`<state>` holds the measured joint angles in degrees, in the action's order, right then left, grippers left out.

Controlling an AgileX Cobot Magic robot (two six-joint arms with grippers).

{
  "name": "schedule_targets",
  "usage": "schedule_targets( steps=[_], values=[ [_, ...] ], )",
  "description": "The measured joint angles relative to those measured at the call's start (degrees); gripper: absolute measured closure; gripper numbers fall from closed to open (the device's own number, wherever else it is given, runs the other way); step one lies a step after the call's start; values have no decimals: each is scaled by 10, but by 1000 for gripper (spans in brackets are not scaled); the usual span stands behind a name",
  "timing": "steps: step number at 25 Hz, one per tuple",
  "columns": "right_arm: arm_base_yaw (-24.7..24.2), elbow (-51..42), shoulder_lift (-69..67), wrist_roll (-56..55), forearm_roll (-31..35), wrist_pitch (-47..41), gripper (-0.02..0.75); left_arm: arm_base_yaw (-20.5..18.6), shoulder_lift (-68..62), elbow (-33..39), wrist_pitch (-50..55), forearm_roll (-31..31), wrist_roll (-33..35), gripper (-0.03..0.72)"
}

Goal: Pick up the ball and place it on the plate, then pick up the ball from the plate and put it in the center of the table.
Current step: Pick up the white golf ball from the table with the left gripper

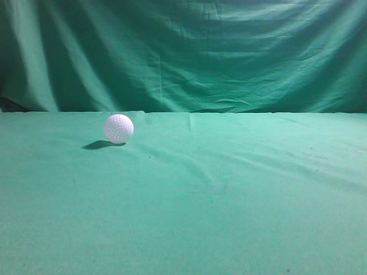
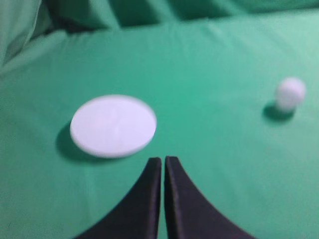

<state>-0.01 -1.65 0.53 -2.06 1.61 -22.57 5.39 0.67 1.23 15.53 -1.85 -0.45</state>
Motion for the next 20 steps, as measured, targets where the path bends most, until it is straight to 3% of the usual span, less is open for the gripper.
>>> schedule_targets(
  steps=[5,11,13,20],
  values=[
    [0,0,0,0,0,0,692,0,0,0,-171,43,-5,688],
    [0,0,0,0,0,0,692,0,0,0,-236,43,-11,688],
    [0,0,0,0,0,0,692,0,0,0,-262,43,-40,688],
    [0,0,0,0,0,0,692,0,-53,-111,-104,43,-80,688]
  ],
)
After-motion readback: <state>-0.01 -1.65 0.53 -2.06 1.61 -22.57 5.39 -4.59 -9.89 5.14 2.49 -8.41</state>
